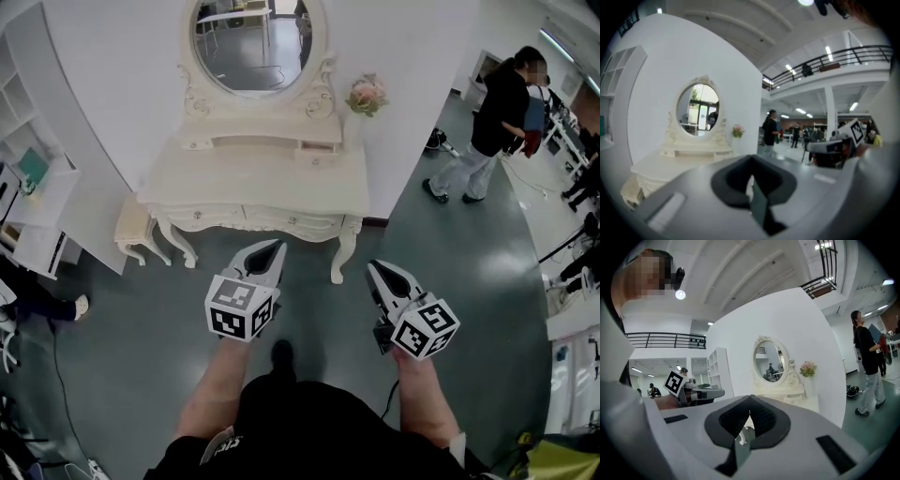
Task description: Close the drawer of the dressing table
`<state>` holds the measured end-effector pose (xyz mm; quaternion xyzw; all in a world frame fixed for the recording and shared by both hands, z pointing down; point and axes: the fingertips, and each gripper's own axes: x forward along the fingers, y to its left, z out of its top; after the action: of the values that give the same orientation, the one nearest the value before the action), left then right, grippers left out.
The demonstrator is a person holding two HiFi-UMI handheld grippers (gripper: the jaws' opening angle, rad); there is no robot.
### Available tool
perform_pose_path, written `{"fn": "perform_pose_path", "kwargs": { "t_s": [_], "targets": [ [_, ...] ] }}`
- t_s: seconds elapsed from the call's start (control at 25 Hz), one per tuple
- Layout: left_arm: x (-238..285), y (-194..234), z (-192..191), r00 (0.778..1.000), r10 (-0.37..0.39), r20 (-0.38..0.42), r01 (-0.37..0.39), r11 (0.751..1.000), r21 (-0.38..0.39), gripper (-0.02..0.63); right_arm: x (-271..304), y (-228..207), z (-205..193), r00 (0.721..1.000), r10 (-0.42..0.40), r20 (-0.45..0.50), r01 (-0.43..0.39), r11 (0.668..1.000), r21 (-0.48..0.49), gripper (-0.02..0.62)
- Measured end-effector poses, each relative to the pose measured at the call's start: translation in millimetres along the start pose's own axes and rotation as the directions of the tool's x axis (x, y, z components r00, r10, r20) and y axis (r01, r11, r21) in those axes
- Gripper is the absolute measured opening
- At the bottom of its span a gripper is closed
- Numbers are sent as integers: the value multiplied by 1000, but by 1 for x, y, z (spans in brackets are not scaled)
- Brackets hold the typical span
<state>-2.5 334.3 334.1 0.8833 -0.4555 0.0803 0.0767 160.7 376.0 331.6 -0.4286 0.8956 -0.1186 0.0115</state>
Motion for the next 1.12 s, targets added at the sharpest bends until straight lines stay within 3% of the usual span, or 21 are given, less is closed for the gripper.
{"fn": "perform_pose_path", "kwargs": {
  "t_s": [0.16,0.56,1.12],
  "targets": [
    [28,39,7,1000,-1,-1,2,1000,22,11,47,-13,7,1000,-1,-14,1,1000,-7,-5],
    [73,113,11,999,-39,-5,39,999,-11,11,131,-31,9,998,-22,-62,22,1000,9,-5],
    [96,155,13,996,-89,1,89,995,-51,11,177,-37,11,995,-45,-89,46,999,7,-5]
  ]
}}
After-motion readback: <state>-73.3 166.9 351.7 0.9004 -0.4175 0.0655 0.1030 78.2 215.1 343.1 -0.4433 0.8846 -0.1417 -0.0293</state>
